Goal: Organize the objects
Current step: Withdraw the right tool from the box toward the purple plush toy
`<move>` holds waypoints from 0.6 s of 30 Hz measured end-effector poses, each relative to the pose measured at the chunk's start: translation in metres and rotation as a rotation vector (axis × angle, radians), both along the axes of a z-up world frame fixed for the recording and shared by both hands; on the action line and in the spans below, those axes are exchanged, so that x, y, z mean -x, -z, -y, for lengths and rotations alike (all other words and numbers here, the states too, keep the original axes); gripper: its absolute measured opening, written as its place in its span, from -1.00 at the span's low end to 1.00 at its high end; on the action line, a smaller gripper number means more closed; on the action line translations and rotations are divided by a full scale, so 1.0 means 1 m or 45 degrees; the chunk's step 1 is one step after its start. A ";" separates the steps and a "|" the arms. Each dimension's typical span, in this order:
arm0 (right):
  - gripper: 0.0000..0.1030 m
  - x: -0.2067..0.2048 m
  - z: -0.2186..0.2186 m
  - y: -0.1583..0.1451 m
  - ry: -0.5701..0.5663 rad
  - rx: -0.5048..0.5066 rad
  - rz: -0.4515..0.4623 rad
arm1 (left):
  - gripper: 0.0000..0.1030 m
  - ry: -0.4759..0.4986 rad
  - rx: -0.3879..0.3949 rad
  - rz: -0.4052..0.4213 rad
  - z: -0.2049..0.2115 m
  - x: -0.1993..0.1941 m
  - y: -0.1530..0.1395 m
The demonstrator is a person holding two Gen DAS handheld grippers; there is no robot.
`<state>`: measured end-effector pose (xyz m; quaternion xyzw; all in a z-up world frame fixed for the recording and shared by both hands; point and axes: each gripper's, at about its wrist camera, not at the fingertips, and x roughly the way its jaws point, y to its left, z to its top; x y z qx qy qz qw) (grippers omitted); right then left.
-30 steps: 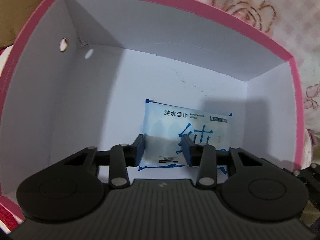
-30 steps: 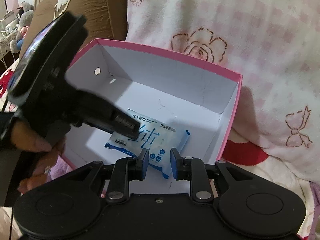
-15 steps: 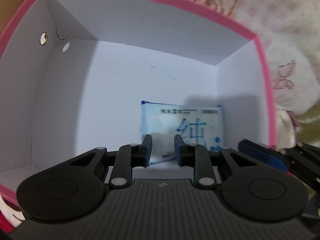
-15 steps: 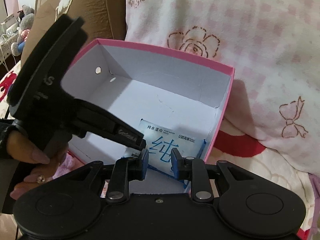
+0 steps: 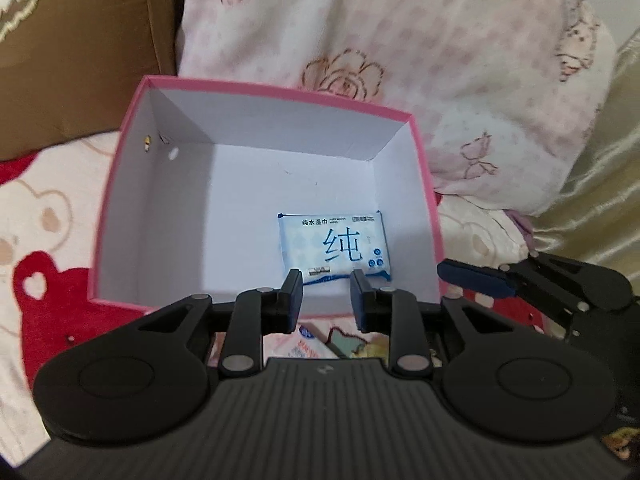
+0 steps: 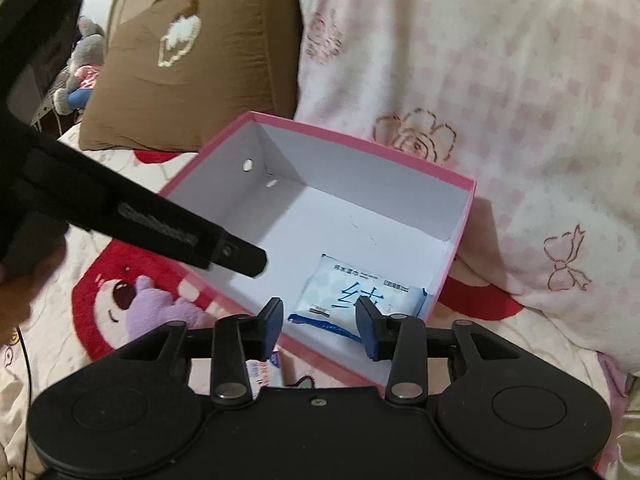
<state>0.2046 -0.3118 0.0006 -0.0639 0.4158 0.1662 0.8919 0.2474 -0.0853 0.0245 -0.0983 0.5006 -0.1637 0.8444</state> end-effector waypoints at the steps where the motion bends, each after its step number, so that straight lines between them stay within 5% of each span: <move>1: 0.10 0.004 -0.002 -0.003 -0.010 0.005 0.007 | -0.48 0.003 0.004 0.003 -0.002 0.004 -0.005; 5: 0.39 0.019 -0.009 -0.013 -0.036 0.022 0.042 | -0.27 0.025 0.020 -0.002 -0.007 0.021 -0.021; 13: 0.44 0.049 -0.004 -0.041 -0.080 -0.101 -0.016 | -0.08 0.094 -0.001 0.053 -0.018 0.061 -0.055; 18: 0.82 0.068 -0.001 -0.059 -0.070 -0.161 0.007 | 0.13 0.102 -0.025 0.105 -0.031 0.083 -0.073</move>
